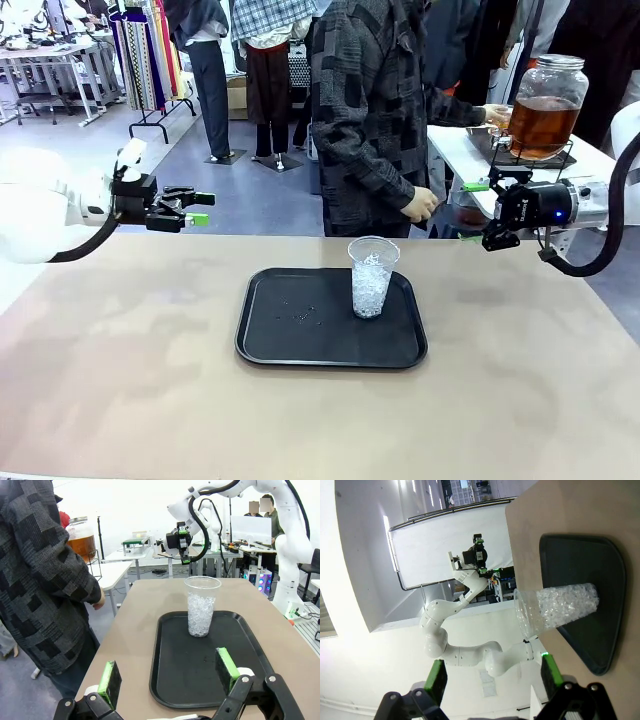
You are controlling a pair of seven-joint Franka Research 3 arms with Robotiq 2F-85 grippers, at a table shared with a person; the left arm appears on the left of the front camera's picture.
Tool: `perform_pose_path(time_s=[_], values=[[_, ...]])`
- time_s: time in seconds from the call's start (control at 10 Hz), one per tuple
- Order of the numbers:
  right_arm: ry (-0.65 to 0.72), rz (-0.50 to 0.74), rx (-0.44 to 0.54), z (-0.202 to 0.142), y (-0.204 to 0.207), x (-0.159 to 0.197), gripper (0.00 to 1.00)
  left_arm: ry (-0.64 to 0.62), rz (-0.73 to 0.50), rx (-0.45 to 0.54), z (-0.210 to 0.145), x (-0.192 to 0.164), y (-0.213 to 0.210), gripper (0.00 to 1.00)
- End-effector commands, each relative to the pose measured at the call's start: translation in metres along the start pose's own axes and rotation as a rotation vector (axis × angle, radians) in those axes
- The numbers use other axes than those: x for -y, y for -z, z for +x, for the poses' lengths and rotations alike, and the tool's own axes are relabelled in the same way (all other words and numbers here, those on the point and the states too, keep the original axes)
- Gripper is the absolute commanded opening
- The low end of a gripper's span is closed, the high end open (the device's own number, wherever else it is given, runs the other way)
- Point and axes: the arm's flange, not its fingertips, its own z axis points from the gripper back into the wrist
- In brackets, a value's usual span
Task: Pour the drink into the iced cup.
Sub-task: Pick up the iced cup indicated by the human and present it to them.
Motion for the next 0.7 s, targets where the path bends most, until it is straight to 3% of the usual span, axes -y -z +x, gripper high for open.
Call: perform_pose_path(time_s=[0.0,0.6], values=[[-0.006,-0.001,0.002,0.0003,-0.0002,-0.0009,1.00,0.002,0.001,0.000,0.0013,0.0003,-0.0001,1.00],[-0.006,-0.001,0.002,0.0003,-0.0002,-0.0009,1.00,0.002,0.001,0.000,0.0013,0.0003,-0.0001,1.00]])
